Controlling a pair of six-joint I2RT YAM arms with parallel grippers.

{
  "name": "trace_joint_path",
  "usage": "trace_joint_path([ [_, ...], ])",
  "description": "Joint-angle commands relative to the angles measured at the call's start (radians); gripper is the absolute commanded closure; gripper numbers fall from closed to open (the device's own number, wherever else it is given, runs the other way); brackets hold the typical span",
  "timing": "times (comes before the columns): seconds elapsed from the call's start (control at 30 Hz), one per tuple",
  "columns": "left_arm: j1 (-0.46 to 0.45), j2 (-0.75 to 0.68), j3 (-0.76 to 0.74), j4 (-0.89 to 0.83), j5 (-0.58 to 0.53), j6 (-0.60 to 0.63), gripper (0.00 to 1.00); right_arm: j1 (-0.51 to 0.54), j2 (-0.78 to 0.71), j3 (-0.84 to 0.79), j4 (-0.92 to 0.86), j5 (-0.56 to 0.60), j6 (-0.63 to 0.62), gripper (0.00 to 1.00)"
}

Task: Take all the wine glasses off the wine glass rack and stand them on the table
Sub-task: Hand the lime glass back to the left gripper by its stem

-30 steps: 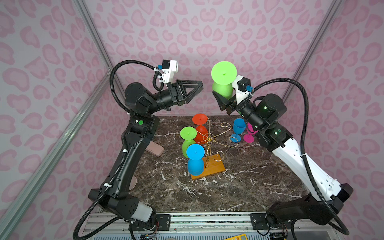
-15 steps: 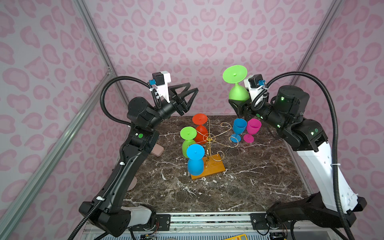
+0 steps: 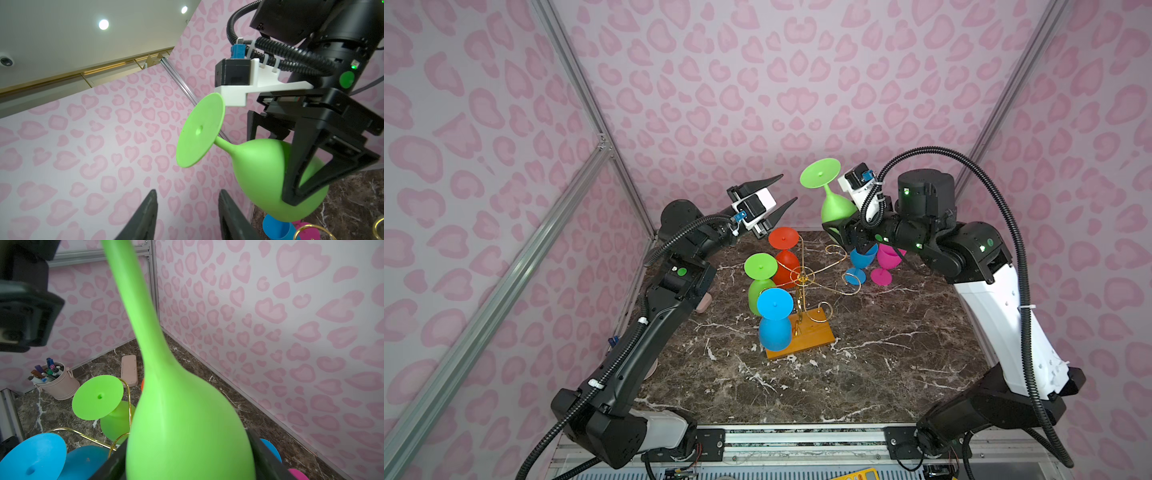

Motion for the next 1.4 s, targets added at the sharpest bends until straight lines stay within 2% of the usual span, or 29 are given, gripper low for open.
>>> trace_joint_path([
  [0.0, -0.003, 0.003, -0.003, 0.052, 0.018, 0.123, 0.52, 0.011, 0.019, 0.013, -0.021, -0.022, 0.010, 0.45],
  [0.53, -0.011, 0.008, -0.001, 0.043, 0.050, 0.179, 0.63, 0.045, 0.047, 0.011, -0.017, -0.074, 0.050, 0.49],
  [0.57, -0.011, 0.008, -0.001, 0.043, 0.051, 0.182, 0.67, 0.044, 0.048, 0.011, -0.020, -0.076, 0.051, 0.49],
  [0.73, -0.012, 0.007, -0.001, 0.046, 0.048, 0.197, 0.73, 0.048, 0.050, 0.004, -0.022, -0.095, 0.064, 0.49],
  [1.0, -0.012, 0.002, -0.004, 0.045, 0.039, 0.210, 0.91, 0.058, 0.056, 0.002, -0.025, -0.111, 0.077, 0.49],
  [1.1, -0.012, 0.003, -0.004, 0.045, 0.018, 0.203, 0.97, 0.059, 0.043, -0.010, -0.014, -0.123, 0.090, 0.42],
  [1.23, -0.012, 0.004, 0.000, 0.044, -0.030, 0.154, 0.97, 0.058, -0.009, -0.072, 0.052, -0.127, 0.108, 0.24],
  [1.37, -0.011, 0.012, 0.004, 0.043, -0.081, 0.096, 0.97, 0.055, -0.110, -0.191, 0.191, -0.143, 0.124, 0.14],
])
